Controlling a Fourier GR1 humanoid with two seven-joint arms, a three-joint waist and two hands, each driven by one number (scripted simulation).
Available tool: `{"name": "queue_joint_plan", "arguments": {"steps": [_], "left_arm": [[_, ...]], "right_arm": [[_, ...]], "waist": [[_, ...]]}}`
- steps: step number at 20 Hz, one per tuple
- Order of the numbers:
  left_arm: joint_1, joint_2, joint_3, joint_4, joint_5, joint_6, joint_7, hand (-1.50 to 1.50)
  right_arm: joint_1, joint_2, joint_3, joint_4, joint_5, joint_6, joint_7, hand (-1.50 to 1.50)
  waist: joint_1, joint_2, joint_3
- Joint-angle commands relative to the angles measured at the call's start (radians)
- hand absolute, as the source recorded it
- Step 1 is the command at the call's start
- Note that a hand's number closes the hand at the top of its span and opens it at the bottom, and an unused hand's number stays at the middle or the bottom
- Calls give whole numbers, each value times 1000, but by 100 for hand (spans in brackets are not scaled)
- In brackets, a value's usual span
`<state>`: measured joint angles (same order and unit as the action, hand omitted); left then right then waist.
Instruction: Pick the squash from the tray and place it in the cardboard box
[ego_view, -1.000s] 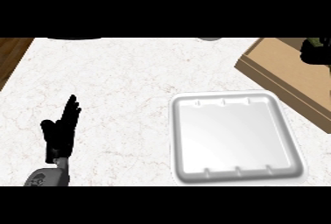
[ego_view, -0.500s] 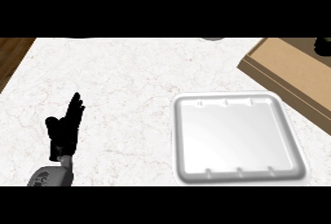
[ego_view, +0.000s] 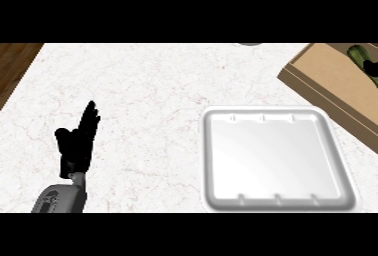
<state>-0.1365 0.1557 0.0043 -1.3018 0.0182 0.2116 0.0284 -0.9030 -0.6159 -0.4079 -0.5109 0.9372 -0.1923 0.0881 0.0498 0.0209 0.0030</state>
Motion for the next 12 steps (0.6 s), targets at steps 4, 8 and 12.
{"name": "queue_joint_plan", "arguments": {"steps": [4, 8, 12], "left_arm": [[16, -6, -7, -16, -5, -3, -5, 0], [19, -2, 4, 10, -3, -5, -11, 0], [32, -9, -6, -33, -8, 4, -5, 0]], "right_arm": [[-19, -24, -124, 175, -122, -36, -199, -150], [-43, -19, -209, 158, -239, 10, -355, -150], [-38, -33, -335, 180, -376, 53, -456, -150]], "waist": [[4, 0, 1], [-7, -4, 1], [-1, -3, 3]]}}
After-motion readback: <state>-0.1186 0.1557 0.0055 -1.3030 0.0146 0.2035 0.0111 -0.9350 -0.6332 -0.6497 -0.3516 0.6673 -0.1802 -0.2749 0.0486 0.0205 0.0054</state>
